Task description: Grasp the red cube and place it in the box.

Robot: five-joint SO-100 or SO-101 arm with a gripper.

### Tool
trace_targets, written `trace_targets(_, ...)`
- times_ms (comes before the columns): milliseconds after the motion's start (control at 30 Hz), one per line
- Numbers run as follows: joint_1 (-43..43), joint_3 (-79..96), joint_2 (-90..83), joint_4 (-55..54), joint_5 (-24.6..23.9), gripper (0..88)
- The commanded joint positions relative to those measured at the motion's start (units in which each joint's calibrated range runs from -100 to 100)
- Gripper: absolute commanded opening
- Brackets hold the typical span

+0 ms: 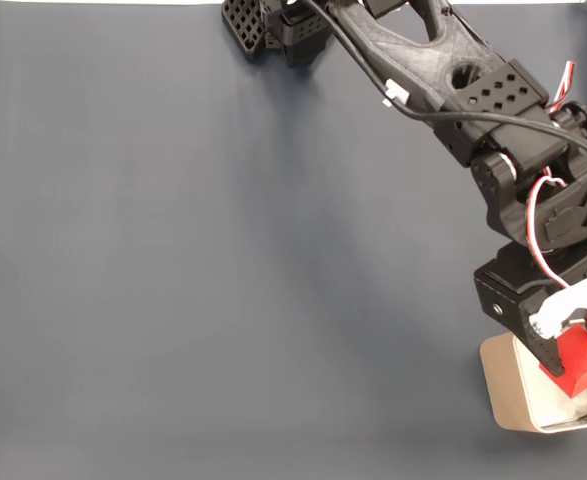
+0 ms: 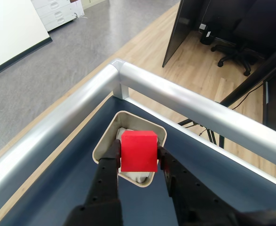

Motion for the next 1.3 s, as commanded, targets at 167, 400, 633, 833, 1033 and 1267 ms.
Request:
trace_targets(167,-0.54,-4.63,0.77,-1.16,0.34,0.0)
trace_targets(400,-0.61,-5.63,2.41,-1.40,1.12,0.0)
trace_targets(633,-0.61,-6.36,3.89,-2.31,2.05,0.0)
trace_targets(833,-0.61,-6.45,4.67,-3.62,3.08,0.0)
trace_targets(1033,-0.75,-6.45,4.58,-4.27,3.22,0.0)
trace_targets(1267,-0.96,-6.45,4.23,-4.27,3.22,0.0)
